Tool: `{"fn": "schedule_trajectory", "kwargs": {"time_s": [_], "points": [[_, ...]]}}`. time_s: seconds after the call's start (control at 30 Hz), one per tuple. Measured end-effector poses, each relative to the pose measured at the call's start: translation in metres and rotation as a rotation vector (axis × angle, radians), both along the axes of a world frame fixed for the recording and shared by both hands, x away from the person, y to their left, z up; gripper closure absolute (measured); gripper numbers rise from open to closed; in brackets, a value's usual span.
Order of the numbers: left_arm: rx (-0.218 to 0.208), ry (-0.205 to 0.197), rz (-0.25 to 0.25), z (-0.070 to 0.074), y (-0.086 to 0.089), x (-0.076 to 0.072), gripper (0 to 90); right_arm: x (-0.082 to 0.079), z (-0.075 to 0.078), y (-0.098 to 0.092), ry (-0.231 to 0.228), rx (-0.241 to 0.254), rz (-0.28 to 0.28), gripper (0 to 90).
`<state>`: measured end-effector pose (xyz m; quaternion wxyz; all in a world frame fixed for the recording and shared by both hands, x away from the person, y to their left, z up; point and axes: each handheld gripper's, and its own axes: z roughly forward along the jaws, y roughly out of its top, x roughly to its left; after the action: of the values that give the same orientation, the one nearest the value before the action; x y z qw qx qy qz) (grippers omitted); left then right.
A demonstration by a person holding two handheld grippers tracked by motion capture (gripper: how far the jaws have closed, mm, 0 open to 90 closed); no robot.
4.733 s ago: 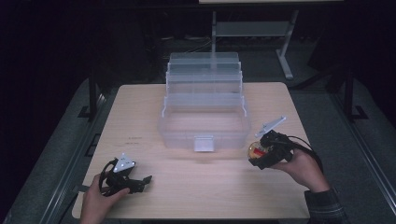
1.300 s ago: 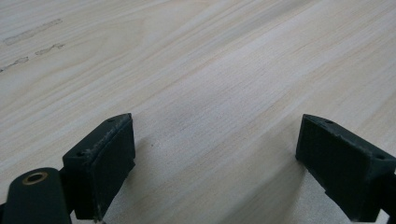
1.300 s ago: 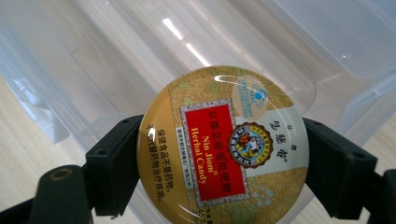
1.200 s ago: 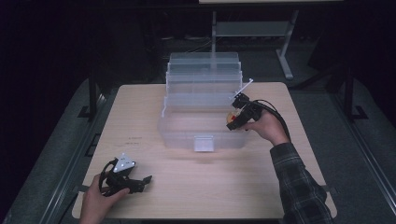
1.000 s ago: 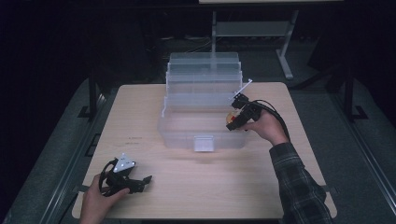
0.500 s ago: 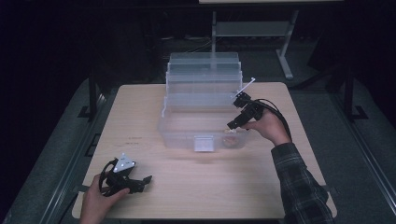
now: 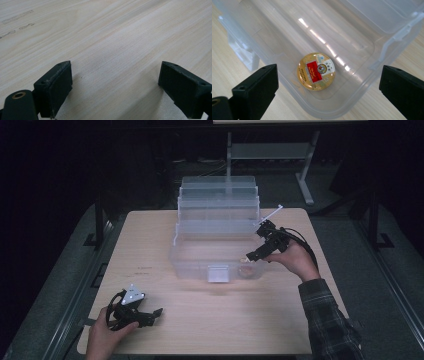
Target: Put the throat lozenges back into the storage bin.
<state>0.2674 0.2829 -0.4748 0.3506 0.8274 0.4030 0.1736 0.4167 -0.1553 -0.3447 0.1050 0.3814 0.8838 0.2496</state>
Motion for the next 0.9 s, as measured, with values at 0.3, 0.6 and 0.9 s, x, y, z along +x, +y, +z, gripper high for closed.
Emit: {"fn": "schedule_trajectory", "kwargs": {"time_s": [0.3,0.6,0.9], "points": [[0.0,-0.001,0.002,0.0,0.0,0.0,11.1,-0.018,0.001,-0.014,-0.025,0.017,-0.006,1.4],[-0.001,-0.001,0.003,0.0,0.0,-0.001,11.1,-0.038,-0.006,-0.033,-0.03,0.039,-0.009,1.4],[0.0,-0.001,0.003,0.0,0.0,-0.001,11.1,-0.056,-0.02,-0.05,-0.037,0.057,-0.022,1.4]]}}
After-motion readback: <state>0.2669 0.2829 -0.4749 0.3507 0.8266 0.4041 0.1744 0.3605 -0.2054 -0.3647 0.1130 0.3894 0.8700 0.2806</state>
